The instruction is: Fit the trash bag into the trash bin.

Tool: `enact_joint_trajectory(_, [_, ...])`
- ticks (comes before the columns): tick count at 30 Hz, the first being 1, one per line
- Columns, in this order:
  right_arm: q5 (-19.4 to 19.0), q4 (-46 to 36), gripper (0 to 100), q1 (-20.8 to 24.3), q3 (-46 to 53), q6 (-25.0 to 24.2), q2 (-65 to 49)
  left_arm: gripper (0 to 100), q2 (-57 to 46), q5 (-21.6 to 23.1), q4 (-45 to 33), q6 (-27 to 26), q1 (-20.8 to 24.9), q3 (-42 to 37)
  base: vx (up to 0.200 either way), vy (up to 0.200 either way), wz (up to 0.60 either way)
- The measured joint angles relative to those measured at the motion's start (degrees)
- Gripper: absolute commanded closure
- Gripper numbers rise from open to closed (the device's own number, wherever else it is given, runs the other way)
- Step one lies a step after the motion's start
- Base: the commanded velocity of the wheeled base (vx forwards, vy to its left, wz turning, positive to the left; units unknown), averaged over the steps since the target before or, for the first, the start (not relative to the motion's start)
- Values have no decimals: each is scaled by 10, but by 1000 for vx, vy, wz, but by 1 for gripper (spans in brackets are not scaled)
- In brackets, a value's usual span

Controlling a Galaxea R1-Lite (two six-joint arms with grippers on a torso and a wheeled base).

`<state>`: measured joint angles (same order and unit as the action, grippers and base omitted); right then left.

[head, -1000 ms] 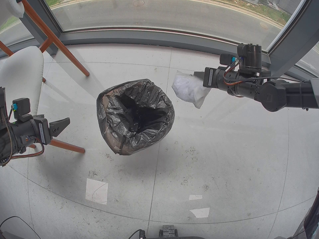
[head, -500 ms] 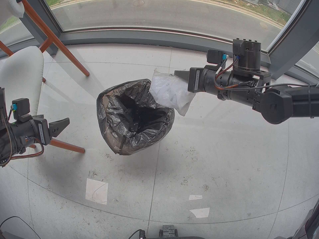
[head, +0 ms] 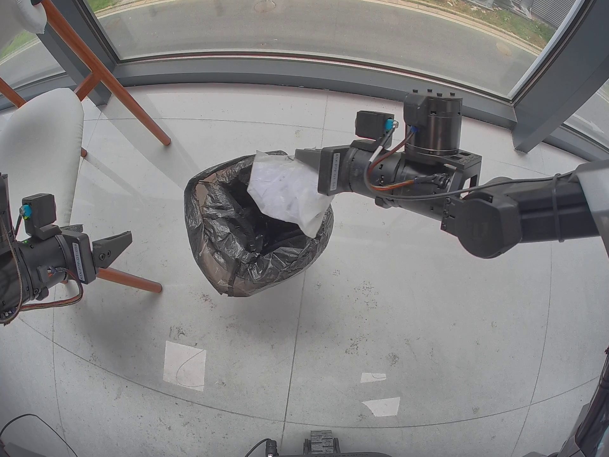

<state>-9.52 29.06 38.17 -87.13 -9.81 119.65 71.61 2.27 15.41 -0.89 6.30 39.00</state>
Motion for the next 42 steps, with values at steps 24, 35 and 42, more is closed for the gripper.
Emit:
enact_joint_trajectory(24, [78,19,0,-47,26,-25,-99,0,-27,12,1,-16,-6,-1,0,0,0])
enact_joint_trajectory(35, [122,-39,0,-131,198,-21,-313,0,-131,12,1,-16,-49,-58,0,0,0])
enact_joint_trajectory(42, [119,-48,0,-251,360,1,-462,0,-233,12,23,-15,-58,-147,0,0,0])
